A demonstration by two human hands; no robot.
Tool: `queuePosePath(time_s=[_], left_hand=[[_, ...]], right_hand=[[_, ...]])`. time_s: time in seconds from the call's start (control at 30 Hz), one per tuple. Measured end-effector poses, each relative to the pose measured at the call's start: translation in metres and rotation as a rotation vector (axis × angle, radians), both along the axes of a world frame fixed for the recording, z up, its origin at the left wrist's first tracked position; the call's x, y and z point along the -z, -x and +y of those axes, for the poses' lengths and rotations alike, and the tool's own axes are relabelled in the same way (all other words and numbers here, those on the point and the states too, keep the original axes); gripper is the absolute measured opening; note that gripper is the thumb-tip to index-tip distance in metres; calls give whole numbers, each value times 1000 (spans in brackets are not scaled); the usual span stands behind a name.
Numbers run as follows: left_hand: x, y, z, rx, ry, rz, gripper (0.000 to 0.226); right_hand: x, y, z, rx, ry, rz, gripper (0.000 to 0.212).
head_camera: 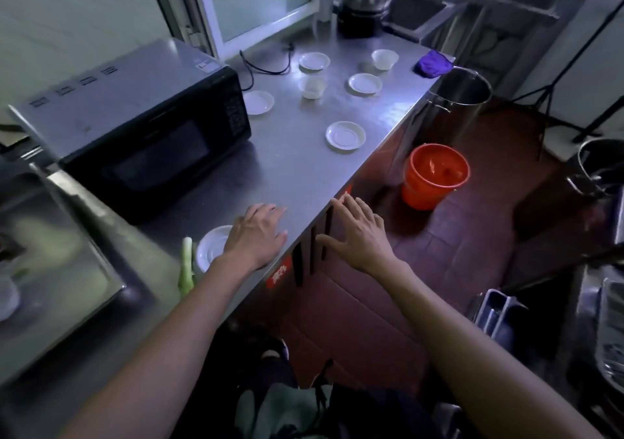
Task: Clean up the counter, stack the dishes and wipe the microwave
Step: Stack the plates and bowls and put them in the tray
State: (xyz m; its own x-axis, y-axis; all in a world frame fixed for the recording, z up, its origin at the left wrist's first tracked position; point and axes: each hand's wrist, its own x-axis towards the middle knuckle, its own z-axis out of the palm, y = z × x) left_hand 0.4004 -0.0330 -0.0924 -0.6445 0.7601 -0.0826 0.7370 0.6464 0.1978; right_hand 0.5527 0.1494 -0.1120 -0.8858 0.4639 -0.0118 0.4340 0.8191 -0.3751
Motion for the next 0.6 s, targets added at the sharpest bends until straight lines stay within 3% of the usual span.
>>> queuePosePath(time_s=[0.27, 0.6], left_hand=[[13, 7, 90, 140, 32, -64, 58], [41, 82, 208, 174, 78, -176, 59]], right_hand=[[14, -15, 54, 152, 20, -48, 87], [17, 51, 162, 197, -33, -174, 87]])
